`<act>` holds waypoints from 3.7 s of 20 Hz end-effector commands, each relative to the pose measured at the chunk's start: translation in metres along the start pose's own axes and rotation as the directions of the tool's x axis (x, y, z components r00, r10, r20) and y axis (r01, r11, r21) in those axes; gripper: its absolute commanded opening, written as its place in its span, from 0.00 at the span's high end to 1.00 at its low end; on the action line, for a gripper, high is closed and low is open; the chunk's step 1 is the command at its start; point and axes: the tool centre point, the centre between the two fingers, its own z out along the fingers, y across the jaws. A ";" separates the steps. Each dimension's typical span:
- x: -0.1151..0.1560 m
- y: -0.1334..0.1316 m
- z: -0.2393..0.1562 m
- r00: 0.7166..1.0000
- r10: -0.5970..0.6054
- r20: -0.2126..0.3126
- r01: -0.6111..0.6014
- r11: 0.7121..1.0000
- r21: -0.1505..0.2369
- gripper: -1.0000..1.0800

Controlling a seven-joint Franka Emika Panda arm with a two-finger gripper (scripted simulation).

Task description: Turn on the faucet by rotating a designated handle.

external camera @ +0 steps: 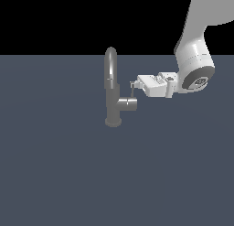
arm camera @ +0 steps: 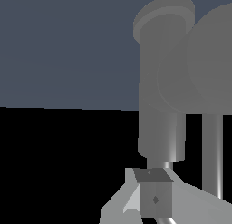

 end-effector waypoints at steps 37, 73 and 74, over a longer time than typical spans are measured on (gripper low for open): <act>0.007 0.055 0.005 0.999 0.026 0.029 -0.027 0.999 0.034 1.00; 0.100 0.087 0.009 0.999 0.013 0.032 -0.014 0.999 0.029 1.00; 0.103 0.086 0.009 0.999 0.015 0.032 -0.016 0.999 0.029 1.00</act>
